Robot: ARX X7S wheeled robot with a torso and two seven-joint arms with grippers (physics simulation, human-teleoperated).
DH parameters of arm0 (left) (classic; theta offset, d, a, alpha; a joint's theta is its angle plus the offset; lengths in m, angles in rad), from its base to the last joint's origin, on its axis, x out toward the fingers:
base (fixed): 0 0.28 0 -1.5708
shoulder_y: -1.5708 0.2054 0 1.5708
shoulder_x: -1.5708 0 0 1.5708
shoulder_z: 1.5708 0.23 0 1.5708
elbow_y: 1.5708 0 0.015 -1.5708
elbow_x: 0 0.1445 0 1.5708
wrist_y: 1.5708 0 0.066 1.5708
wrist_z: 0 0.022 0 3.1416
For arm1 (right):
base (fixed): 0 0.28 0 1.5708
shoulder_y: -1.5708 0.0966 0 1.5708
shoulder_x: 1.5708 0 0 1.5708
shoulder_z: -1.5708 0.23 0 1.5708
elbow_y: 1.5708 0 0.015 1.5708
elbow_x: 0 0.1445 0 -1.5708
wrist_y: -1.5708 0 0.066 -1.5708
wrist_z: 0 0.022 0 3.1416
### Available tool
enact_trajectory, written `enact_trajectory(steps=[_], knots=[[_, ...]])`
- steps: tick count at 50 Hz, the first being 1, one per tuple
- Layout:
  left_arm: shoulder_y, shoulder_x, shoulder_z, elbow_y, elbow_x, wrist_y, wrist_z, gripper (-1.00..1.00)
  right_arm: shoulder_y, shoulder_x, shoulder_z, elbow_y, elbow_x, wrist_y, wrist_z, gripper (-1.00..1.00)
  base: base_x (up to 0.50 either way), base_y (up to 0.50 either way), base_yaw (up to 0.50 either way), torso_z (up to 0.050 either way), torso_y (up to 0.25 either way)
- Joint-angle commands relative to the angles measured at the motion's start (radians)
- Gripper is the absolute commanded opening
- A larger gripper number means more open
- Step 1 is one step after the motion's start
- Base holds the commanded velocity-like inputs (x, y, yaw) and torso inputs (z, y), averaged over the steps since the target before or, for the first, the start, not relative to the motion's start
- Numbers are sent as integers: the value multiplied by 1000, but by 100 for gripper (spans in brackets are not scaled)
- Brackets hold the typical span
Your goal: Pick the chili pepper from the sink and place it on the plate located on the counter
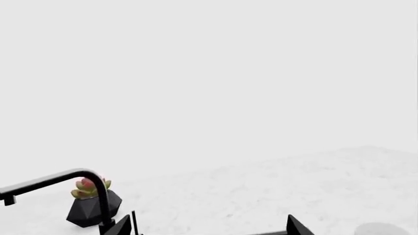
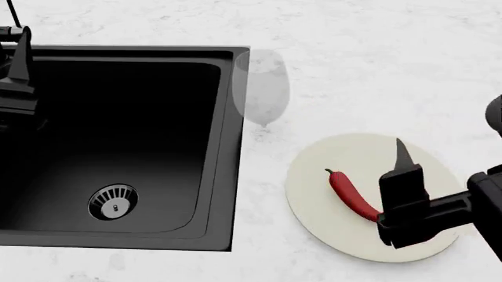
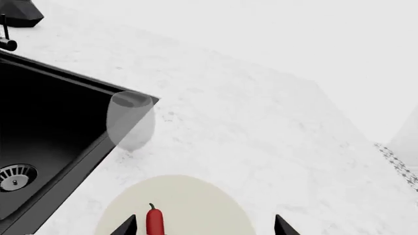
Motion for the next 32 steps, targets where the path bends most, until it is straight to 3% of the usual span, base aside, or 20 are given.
enact_trajectory(steps=[1, 6, 17, 25, 32], knots=[[-4, -1, -1, 9, -7, -7, -5, 100, -210, 120, 315, -174, 307, -85, 174, 100, 0, 0, 0, 0, 0], [-8, -2, -2, 18, -12, -18, -8, 100, -306, 145, 499, -227, 415, -100, 201, 100, 0, 0, 0, 0, 0], [10, -9, -5, 31, -12, 1, -10, 100, -419, 183, 716, -309, 599, -124, 298, 100, 0, 0, 0, 0, 0], [22, -14, -5, 61, -12, 0, -21, 100, -438, 173, 768, -322, 611, -110, 308, 100, 0, 0, 0, 0, 0], [129, -34, -44, 271, -30, -36, -54, 100, -458, 147, 815, -342, 629, -106, 321, 100, 0, 0, 0, 0, 0]])
